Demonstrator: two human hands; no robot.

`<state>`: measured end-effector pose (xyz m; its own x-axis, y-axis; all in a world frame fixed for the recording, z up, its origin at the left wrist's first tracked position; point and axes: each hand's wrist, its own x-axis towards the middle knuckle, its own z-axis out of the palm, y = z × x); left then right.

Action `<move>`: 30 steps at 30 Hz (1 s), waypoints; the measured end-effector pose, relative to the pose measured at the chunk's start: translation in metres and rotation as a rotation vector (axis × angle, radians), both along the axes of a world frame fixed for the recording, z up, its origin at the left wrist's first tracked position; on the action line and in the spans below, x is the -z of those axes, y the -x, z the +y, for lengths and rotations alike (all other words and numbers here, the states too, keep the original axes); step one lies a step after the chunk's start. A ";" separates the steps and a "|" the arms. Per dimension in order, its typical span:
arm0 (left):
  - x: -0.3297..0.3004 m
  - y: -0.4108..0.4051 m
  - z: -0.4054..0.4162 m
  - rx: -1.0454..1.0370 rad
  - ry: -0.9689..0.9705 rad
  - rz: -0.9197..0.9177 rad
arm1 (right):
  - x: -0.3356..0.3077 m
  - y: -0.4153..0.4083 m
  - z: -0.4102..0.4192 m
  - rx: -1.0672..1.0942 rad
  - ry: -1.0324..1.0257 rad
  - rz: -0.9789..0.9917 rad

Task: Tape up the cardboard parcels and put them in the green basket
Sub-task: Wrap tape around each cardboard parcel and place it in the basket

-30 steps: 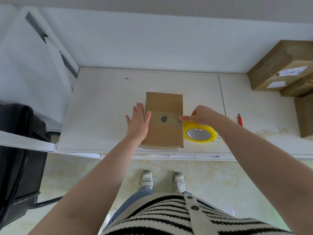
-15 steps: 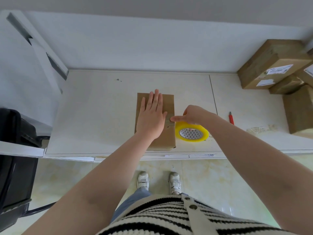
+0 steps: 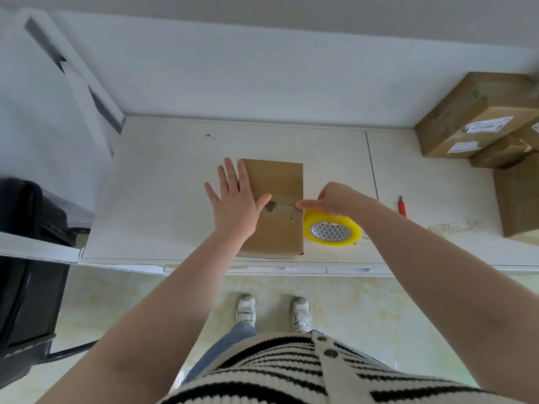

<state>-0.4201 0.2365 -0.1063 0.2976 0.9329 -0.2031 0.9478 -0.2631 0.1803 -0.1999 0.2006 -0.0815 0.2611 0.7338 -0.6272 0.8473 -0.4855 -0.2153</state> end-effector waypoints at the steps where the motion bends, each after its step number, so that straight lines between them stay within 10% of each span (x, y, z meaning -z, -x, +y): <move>1: -0.001 0.000 0.000 0.018 -0.034 0.031 | 0.000 0.000 0.000 0.000 -0.002 -0.009; 30: 0.005 -0.044 -0.011 0.294 -0.154 -0.030 | 0.007 -0.001 -0.003 -0.017 -0.101 0.014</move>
